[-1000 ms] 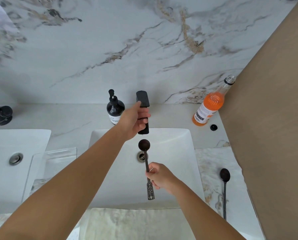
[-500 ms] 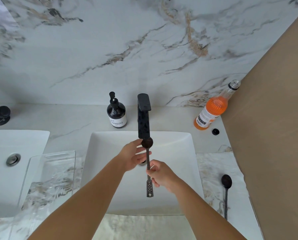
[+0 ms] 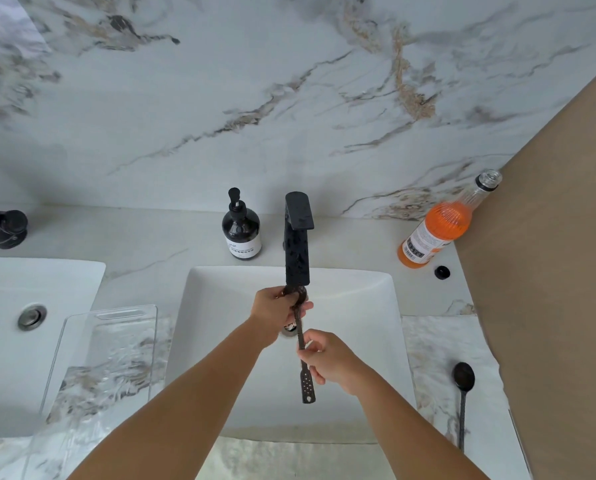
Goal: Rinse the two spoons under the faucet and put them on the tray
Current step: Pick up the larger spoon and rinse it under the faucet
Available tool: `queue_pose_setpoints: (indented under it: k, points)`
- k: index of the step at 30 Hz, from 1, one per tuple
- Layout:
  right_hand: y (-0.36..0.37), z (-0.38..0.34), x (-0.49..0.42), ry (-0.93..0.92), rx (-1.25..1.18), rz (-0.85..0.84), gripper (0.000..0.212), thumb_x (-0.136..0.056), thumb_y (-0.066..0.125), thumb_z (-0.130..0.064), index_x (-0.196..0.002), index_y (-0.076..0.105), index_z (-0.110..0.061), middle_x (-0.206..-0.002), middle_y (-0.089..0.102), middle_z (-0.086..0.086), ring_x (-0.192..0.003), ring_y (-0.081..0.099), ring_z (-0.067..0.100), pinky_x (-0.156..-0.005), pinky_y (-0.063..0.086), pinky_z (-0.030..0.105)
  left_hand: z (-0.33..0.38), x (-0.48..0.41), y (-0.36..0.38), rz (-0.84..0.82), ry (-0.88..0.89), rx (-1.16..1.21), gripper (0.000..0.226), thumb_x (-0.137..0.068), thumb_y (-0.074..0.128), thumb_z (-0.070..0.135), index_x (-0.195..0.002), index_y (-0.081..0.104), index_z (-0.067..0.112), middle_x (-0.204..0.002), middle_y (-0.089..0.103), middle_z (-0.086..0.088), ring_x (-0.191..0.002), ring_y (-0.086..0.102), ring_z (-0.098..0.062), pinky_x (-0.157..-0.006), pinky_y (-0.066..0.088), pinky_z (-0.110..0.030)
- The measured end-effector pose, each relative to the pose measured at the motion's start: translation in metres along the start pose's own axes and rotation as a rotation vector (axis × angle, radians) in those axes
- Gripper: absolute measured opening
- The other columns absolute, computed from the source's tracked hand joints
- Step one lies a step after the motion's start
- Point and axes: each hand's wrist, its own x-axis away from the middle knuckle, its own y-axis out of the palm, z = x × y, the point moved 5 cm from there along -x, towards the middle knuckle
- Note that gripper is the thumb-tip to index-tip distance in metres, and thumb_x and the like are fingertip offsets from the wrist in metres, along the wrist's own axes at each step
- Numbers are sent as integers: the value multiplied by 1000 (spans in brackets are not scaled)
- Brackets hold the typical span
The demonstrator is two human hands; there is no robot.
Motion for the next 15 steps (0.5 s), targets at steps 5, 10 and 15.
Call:
queue_pose_setpoints:
  k: [5, 10, 15]
  points:
    - [-1, 1, 3, 0, -25, 24, 7, -93, 53, -16, -87, 55, -14, -76, 54, 11, -40, 42, 17, -47, 37, 24, 1, 1, 10, -198, -74, 161, 19, -98, 49, -8, -108, 65, -8, -97, 75, -19, -84, 77, -29, -74, 65, -35]
    - [-13, 6, 1, 16, 27, 147, 7, -91, 58, -21, -87, 61, -16, -72, 56, 2, -42, 45, 13, -43, 39, 20, 7, -4, 5, -109, 28, -241, 15, -99, 57, 14, -99, 64, 0, -78, 77, -11, -74, 76, -29, -77, 64, -42]
    - [-30, 8, 0, -21, 188, 368, 9, -89, 62, -21, -82, 63, -17, -64, 54, -8, -51, 49, 10, -45, 40, 18, 15, 1, 8, -372, -115, 34, 47, -88, 52, -16, -117, 70, 16, -115, 76, -2, -101, 74, -23, -73, 51, -31]
